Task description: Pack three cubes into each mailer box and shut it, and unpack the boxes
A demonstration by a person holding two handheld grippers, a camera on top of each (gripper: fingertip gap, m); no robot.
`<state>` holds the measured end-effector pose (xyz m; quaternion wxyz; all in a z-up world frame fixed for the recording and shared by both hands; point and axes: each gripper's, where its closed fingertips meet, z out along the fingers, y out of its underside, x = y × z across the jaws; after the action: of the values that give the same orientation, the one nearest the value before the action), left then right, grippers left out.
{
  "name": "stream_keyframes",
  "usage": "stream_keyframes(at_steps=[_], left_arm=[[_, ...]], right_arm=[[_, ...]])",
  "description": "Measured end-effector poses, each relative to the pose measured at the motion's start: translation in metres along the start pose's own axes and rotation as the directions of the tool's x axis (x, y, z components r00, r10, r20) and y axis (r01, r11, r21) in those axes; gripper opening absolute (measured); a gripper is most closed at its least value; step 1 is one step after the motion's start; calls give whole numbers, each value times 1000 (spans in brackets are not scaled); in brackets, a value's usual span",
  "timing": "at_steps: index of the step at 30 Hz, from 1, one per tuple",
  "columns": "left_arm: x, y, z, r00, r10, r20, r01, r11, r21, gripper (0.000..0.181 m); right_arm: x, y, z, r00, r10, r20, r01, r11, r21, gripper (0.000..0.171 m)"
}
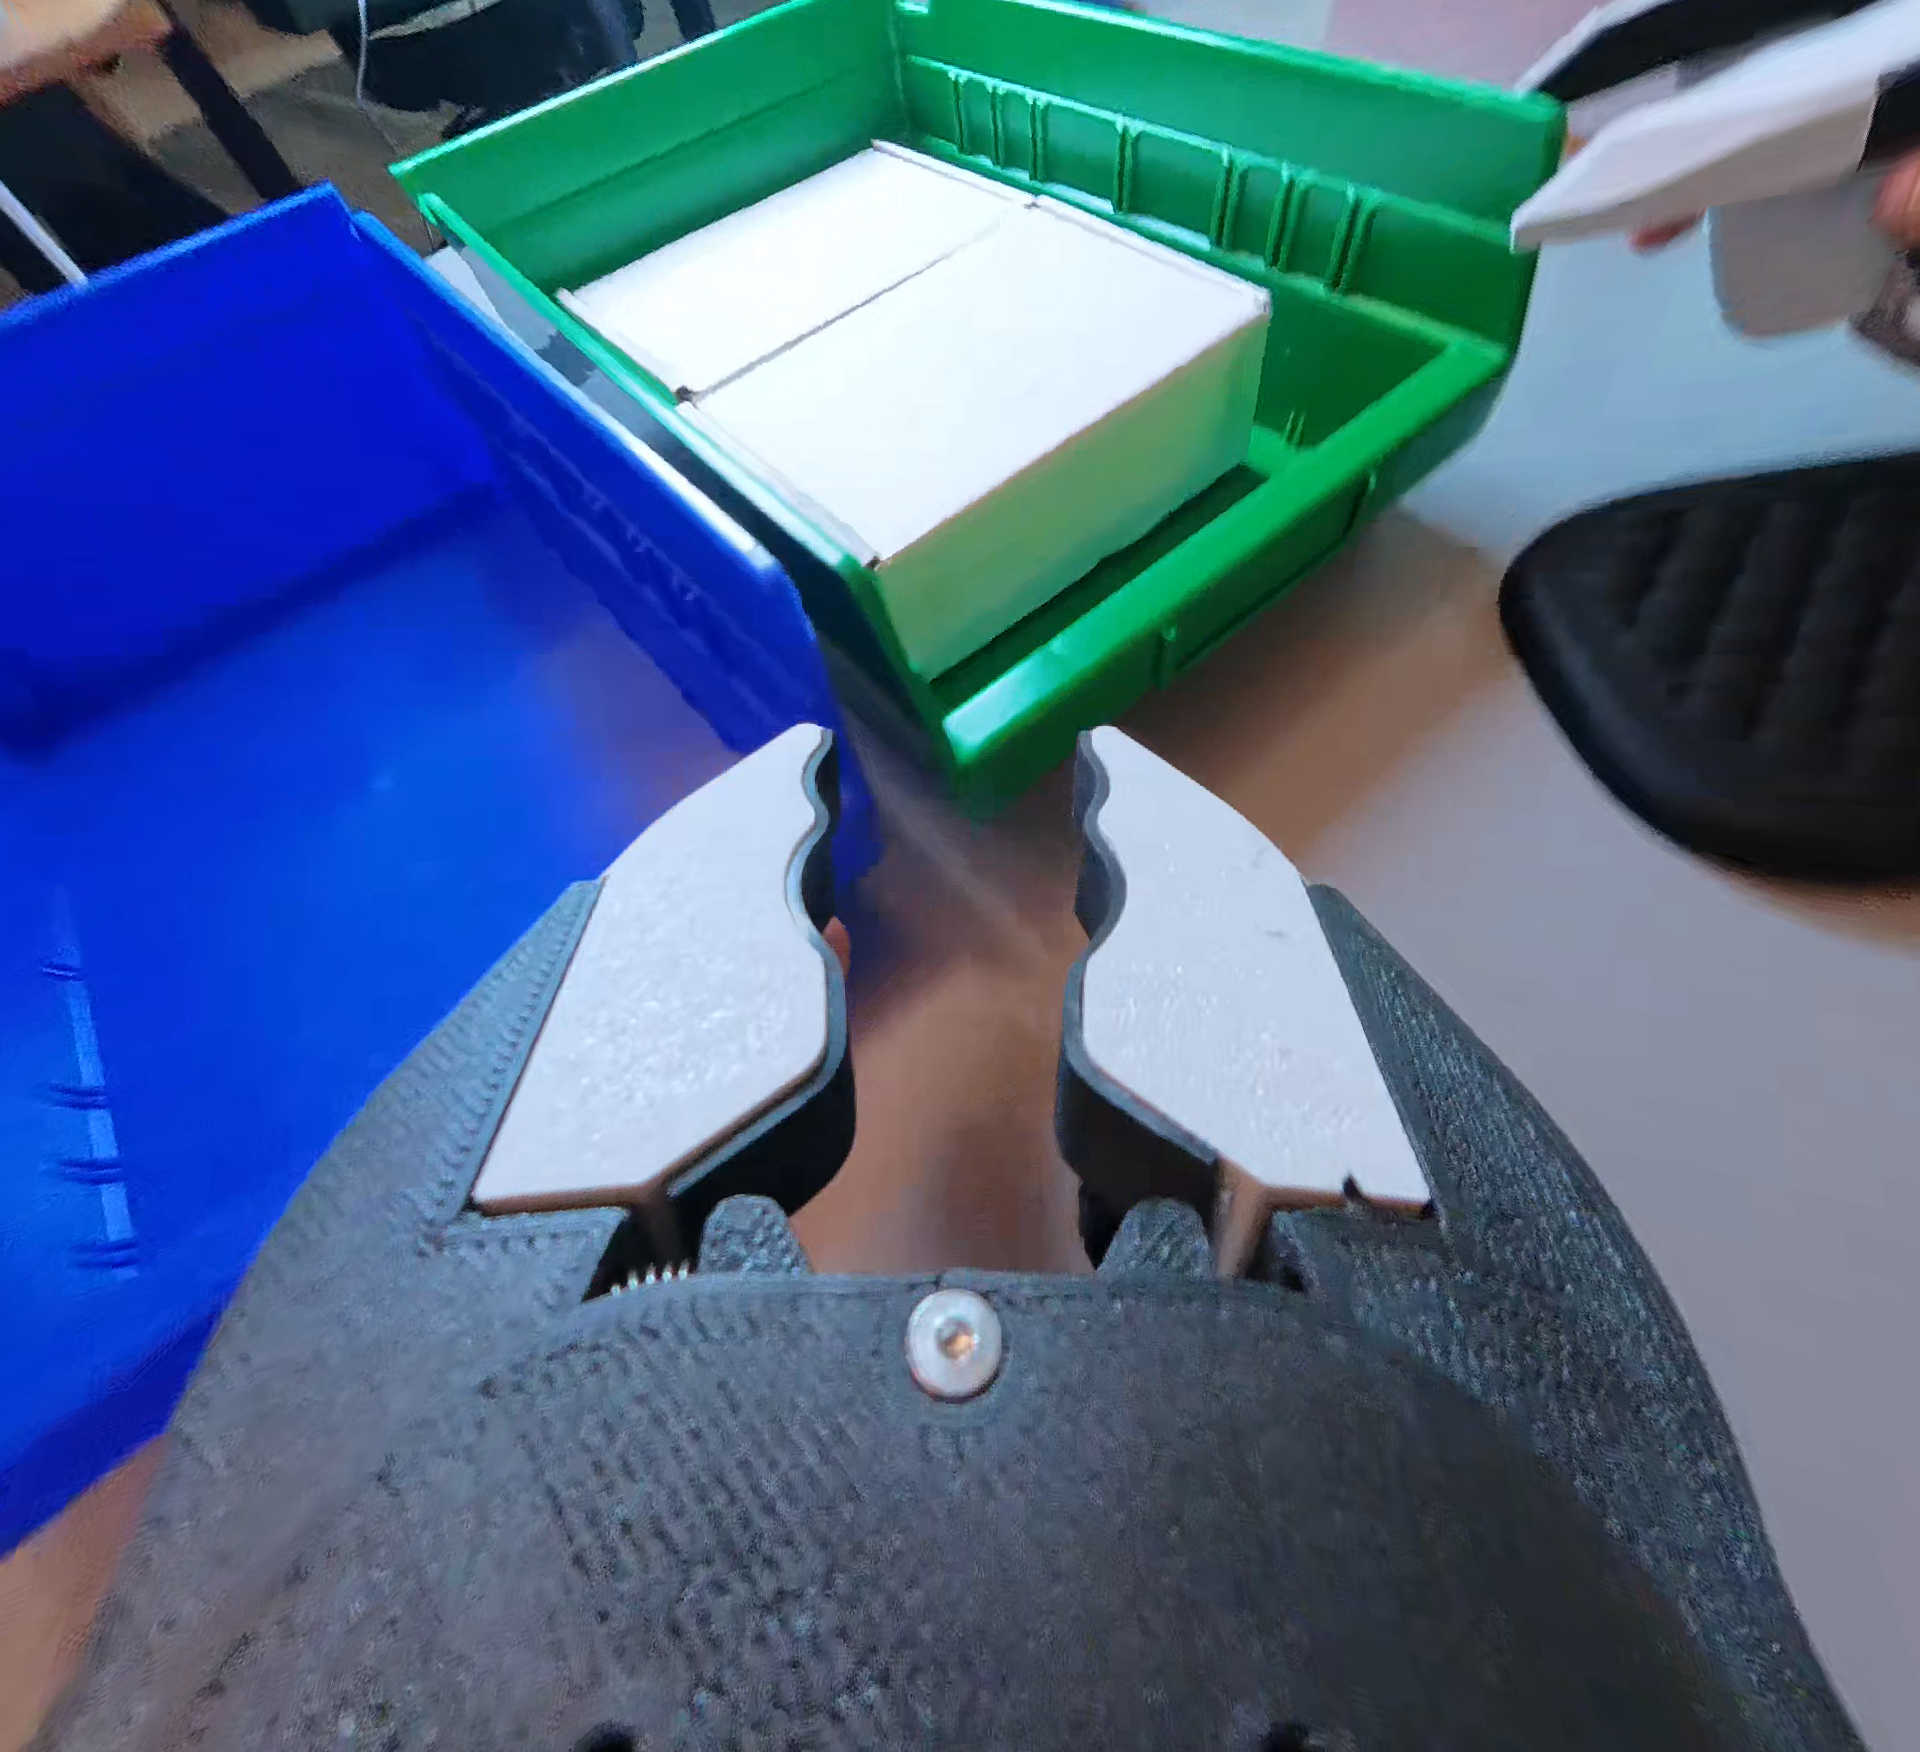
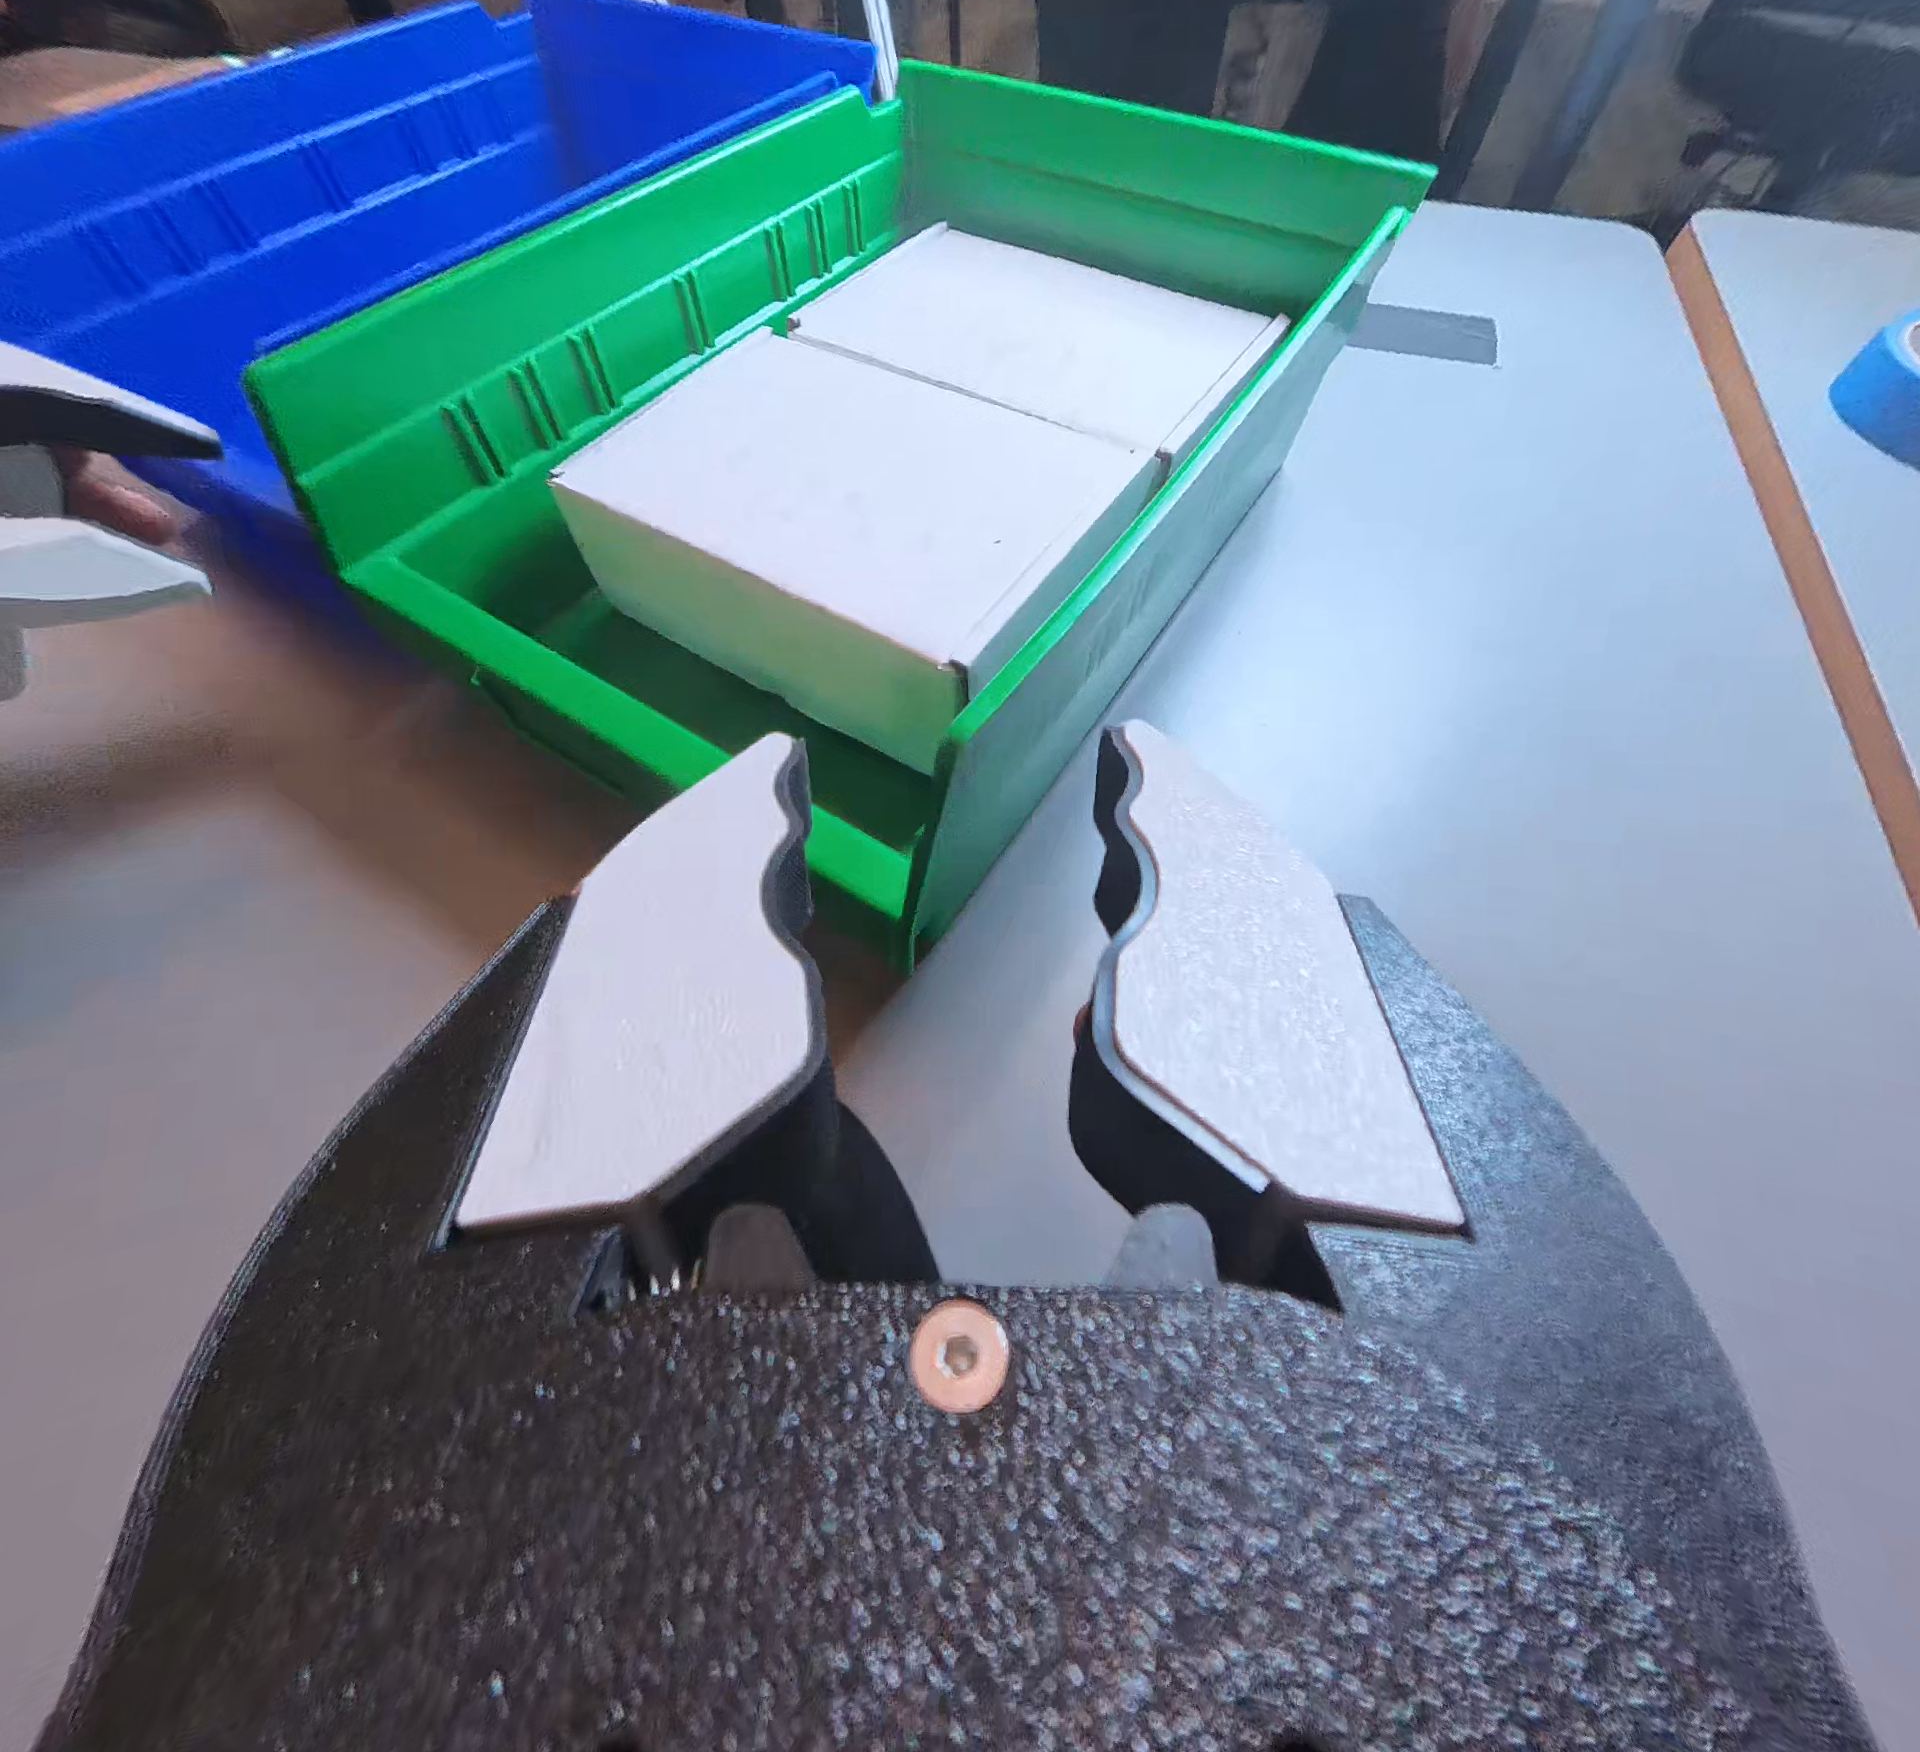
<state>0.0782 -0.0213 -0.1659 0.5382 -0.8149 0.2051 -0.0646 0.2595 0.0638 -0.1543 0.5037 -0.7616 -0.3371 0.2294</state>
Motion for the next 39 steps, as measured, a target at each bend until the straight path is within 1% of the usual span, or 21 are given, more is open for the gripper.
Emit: stream_keyframes(at_steps=[2,3,6,8,10,12,14,15,16,18,21,24,27,30,33,36,39], left_arm=[[-4,-8,15,995,-75,72,74,997,18,41],[-9,-13,21,990,-74,122,70,997,41,36],[-14,-20,36,975,-39,217,32,999,38,32],[-16,-21,41,963,-40,267,24,998,62,28],[-14,-22,46,955,-79,286,54,994,95,28],[-14,-24,50,948,-78,309,44,992,117,26],[-13,-24,52,938,-76,339,34,991,128,22],[-9,-24,52,939,-81,334,36,990,138,14],[-8,-23,50,936,-93,340,43,988,150,13],[-5,-22,48,939,-97,330,46,986,158,13],[-6,-25,49,943,-54,329,8,990,140,12],[-3,-37,46,938,31,344,-83,987,137,11],[6,-64,30,928,103,359,-176,968,179,10],[14,-89,10,926,144,349,-220,957,188,11],[22,-114,-18,933,149,329,-228,949,216,11],[16,-132,-58,918,156,365,-254,937,239,11],[-2,-139,-108,924,62,377,-188,933,306,11]], right_arm=[[8,0,8,1000,5,-18,-6,1000,-21,48],[11,1,13,1000,6,-25,-7,1000,-24,45],[20,9,26,999,-4,-35,2,999,-52,34],[25,13,30,999,9,-39,-11,999,-45,33],[29,18,35,999,14,-51,-17,998,-57,33],[28,20,41,999,17,-47,-20,998,-60,32],[30,19,41,997,-1,-82,-3,999,-49,30],[33,18,40,994,-15,-106,11,999,-40,23],[36,17,38,991,-24,-130,20,999,-30,16],[36,18,37,990,-17,-140,14,1000,-25,14],[37,18,36,984,-37,-175,31,999,-40,13],[38,16,30,979,-43,-201,38,999,-28,12],[34,10,16,986,33,-164,-28,999,34,12],[25,-2,-4,983,104,-149,-89,990,106,12],[11,-20,-28,981,141,-133,-120,980,156,12],[-19,-49,-47,994,91,-57,-78,978,194,13],[-63,-78,-50,1000,-12,11,10,978,207,16]])
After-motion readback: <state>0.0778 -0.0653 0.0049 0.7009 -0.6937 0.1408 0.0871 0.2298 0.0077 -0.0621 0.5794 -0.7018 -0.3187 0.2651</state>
